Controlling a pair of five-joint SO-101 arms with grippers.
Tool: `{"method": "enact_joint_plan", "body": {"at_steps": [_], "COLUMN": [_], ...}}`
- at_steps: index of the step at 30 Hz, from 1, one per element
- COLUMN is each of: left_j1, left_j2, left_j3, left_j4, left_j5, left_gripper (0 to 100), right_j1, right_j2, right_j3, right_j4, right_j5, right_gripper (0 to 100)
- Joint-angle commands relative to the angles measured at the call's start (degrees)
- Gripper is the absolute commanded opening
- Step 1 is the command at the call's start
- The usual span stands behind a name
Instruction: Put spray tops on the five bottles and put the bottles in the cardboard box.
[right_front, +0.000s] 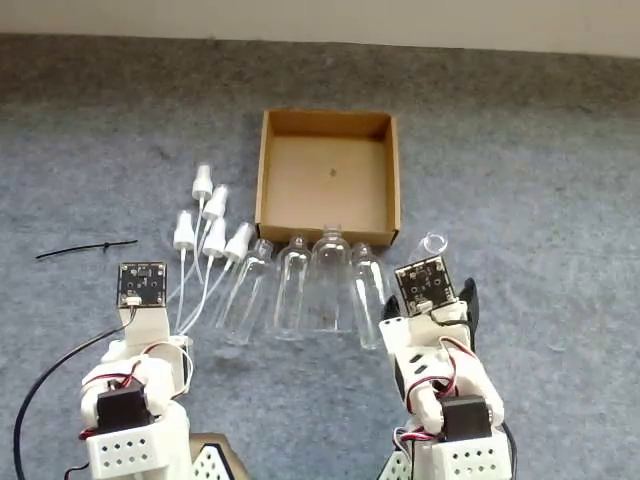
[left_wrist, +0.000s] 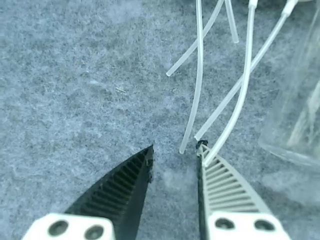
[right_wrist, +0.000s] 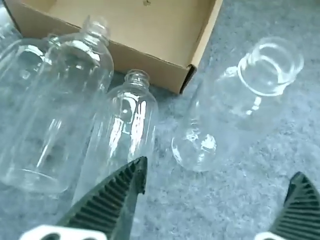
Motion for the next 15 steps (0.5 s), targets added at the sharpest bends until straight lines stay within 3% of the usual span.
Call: {"method": "enact_joint_plan", "body": {"at_steps": [1, 15], "left_j1": [-0.8, -0.8], "left_j2": [-0.8, -0.8], "left_j3": [1.1, 1.1], "left_j4": [0.1, 0.1], "left_j5": [0.2, 0.2], "left_gripper": [14, 14], "right_j1": [0.9, 3.4], "right_j2": [-0.7, -0.7], "right_j3": [-0.4, 2.4], "right_j4": [-4.4, -17.8], "right_j5": [-2.1, -3.8], "right_gripper": [38.9, 38.6]}}
